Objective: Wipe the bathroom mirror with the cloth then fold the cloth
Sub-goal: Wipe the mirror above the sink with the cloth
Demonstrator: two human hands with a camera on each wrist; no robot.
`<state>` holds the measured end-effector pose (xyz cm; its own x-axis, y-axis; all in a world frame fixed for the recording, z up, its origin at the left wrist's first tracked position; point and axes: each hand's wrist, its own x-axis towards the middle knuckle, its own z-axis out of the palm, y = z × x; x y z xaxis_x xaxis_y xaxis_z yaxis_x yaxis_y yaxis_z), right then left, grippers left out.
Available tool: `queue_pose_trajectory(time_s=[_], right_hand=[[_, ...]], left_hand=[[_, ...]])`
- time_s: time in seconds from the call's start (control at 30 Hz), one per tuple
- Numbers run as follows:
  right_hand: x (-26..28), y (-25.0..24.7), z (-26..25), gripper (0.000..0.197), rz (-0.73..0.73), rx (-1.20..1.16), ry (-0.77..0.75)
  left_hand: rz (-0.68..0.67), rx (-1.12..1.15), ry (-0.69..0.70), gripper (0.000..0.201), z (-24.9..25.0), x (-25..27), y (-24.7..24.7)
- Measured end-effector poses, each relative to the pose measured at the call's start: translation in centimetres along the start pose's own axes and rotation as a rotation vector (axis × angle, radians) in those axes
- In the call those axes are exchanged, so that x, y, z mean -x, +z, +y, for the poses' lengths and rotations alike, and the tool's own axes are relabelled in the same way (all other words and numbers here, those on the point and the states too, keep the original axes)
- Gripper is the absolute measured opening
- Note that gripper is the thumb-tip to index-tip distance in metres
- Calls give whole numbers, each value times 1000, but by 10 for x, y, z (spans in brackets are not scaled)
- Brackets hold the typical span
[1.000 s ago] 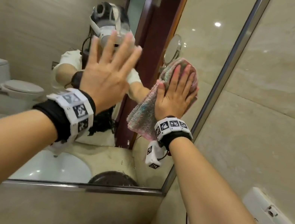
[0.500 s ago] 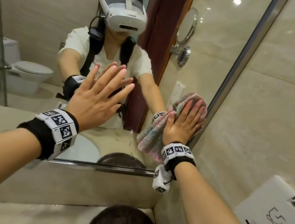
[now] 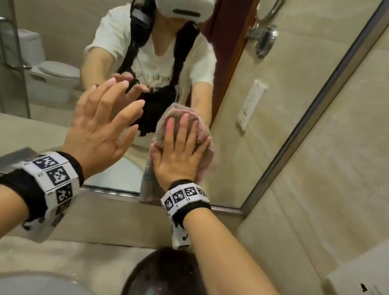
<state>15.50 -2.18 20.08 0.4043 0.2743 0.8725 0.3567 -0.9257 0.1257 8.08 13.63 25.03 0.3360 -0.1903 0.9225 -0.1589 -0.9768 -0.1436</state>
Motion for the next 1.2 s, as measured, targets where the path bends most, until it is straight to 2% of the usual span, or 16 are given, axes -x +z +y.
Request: queue_pose_trajectory(time_s=[0.17, 0.3, 0.37, 0.47, 0.57, 0.63, 0.73, 0.83, 0.9, 1.0, 1.13, 1.2], right_hand=[[17, 7, 16, 68, -36, 55, -416], [31, 15, 54, 70, 6, 73, -543], [46, 19, 72, 73, 31, 94, -473], [72, 24, 96, 74, 59, 81, -276], [91, 27, 116, 59, -11, 50, -133], [99, 24, 124, 58, -58, 11, 35], [107, 25, 124, 60, -76, -45, 238], [108, 28, 108, 67, -63, -93, 329], [106, 29, 86, 73, -50, -141, 338], [104, 33, 46, 75, -88, -151, 178], [91, 41, -8, 63, -145, -96, -189], [84, 42, -19, 57, -131, -92, -354]], left_hand=[[-40, 44, 42, 36, 6, 27, 6], [-79, 99, 84, 36, 21, 32, 14], [-93, 120, 100, 36, 30, 36, 20], [-109, 134, 106, 35, 40, 45, 27], [-114, 142, 75, 35, 43, 52, 30], [-123, 144, 64, 35, 42, 57, 30], [-132, 145, 66, 35, 40, 64, 32], [-122, 158, 52, 34, 40, 70, 36], [-101, 172, 44, 34, 42, 73, 37], [-71, 187, 50, 34, 43, 75, 35], [-63, 184, 51, 34, 36, 76, 29], [-73, 171, 44, 35, 30, 78, 26]])
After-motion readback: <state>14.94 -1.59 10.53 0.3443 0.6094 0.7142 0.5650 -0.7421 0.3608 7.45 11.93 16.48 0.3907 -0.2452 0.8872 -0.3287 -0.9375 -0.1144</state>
